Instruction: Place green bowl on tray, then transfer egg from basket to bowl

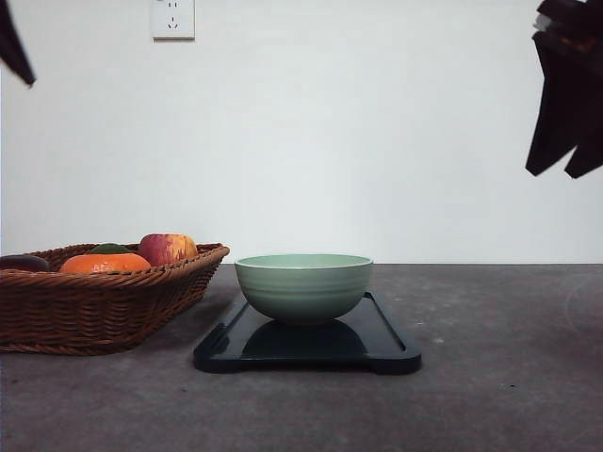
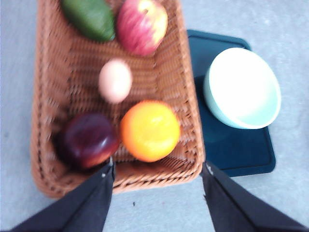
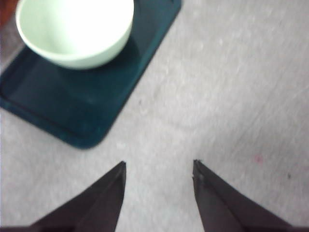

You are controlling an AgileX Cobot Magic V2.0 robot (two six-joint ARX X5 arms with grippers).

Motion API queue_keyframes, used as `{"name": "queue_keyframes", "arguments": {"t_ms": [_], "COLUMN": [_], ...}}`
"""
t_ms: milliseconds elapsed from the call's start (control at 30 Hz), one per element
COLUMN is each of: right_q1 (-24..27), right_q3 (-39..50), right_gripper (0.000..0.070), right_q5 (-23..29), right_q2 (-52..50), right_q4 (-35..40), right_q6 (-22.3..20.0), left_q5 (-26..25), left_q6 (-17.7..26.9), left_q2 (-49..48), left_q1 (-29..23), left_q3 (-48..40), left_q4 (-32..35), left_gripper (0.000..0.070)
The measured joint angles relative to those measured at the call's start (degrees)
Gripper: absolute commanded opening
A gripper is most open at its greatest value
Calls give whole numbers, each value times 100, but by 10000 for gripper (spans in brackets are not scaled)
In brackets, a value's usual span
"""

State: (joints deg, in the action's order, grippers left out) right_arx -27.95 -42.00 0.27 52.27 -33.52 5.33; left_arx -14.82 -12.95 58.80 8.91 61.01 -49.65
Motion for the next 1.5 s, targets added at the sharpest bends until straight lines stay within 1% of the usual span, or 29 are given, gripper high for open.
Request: {"name": "queue_keyframes", "arguments": {"t_ms": [67, 233, 300, 433, 533, 667, 733, 933, 1300, 1500], "right_q1": [-2, -2, -2, -2, -2, -2, -2, -2, -2, -2], "right_q3": [0, 0, 0, 0, 0, 0, 0, 0, 0, 0], "right_gripper": [271, 271, 271, 271, 271, 271, 271, 271, 271, 271], "right_q5": [-2, -2, -2, -2, -2, -2, -1, -1, 0, 0], "right_q2": [0, 0, 0, 0, 0, 0, 0, 0, 0, 0], "right_q4": [52, 88, 88, 88, 88, 88, 88, 88, 249, 304], "right_q6": [6, 8, 8, 75, 129, 223, 246, 279, 391, 401], "left_q5": [29, 115, 142, 371, 545, 965, 1081, 1122, 1140, 1145], "left_q6": [62, 235, 275, 395, 555, 778, 835, 897, 909, 911], "left_q2": [425, 1451, 1812, 2445, 2872, 3356, 3555, 4054, 4592, 4823], "left_q1": [39, 43, 55, 99, 160, 267, 290, 295, 400, 454], "left_q3": [428, 1387, 1685, 2052, 2105, 2105, 2105, 2105, 2105, 2107], "left_q4": [-214, -590, -615, -604, -605, -573, -471, -64, 164, 180], "left_gripper": [484, 483, 482, 482, 479, 477, 477, 477, 477, 477]}}
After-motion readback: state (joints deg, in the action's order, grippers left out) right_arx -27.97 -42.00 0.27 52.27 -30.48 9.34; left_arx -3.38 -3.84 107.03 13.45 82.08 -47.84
